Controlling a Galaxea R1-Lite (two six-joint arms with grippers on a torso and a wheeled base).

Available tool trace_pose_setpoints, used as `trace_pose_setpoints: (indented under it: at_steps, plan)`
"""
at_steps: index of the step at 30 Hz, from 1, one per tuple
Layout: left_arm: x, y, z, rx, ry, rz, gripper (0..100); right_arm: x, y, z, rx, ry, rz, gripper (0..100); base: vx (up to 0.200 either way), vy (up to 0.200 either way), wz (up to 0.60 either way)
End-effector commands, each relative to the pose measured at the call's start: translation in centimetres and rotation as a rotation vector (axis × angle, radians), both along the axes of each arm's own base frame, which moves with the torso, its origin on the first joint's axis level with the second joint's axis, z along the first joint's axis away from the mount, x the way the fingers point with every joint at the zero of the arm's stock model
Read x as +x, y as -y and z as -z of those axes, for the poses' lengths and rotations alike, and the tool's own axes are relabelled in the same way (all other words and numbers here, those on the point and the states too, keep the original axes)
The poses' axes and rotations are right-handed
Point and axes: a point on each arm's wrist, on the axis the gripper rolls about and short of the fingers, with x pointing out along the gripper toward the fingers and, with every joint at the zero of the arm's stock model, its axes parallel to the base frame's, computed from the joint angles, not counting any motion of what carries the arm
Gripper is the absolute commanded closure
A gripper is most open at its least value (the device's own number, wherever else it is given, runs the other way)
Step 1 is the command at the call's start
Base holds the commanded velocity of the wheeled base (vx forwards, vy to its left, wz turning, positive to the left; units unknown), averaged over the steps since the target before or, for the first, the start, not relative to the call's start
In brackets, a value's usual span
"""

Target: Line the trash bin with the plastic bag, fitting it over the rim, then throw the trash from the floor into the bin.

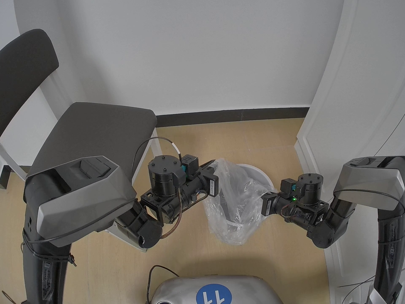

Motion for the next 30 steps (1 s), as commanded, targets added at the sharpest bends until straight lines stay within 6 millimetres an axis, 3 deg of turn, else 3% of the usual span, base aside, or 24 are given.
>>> trace_pose_setpoints:
  at_steps: [1,9,14,18,25,30]
  plan:
    - [1.1,-0.1,1.5,0.016,-0.025,-0.02,100,0.9,-0.3,1.8,0.016,-0.028,0.012,100,0.0,0.0,0.0]
    - [3.4,0.0,2.0,0.015,-0.019,-0.135,100,2.8,-1.5,3.2,0.121,-0.02,0.04,100,0.0,0.0,0.0]
    - [4.9,-0.6,0.4,-0.026,0.028,-0.205,100,4.7,-2.9,3.7,0.243,0.076,0.111,100,0.0,0.0,0.0]
    - [5.2,0.0,-0.1,-0.058,0.046,-0.23,100,5.3,-3.2,3.8,0.294,0.125,0.115,100,0.0,0.0,0.0]
    - [6.3,2.3,2.2,-0.093,0.061,-0.289,100,5.9,-2.9,5.3,0.31,0.131,0.123,100,0.0,0.0,0.0]
    - [6.1,3.0,3.9,-0.081,0.044,-0.276,100,6.2,-2.5,5.0,0.33,0.129,0.132,100,0.0,0.0,0.0]
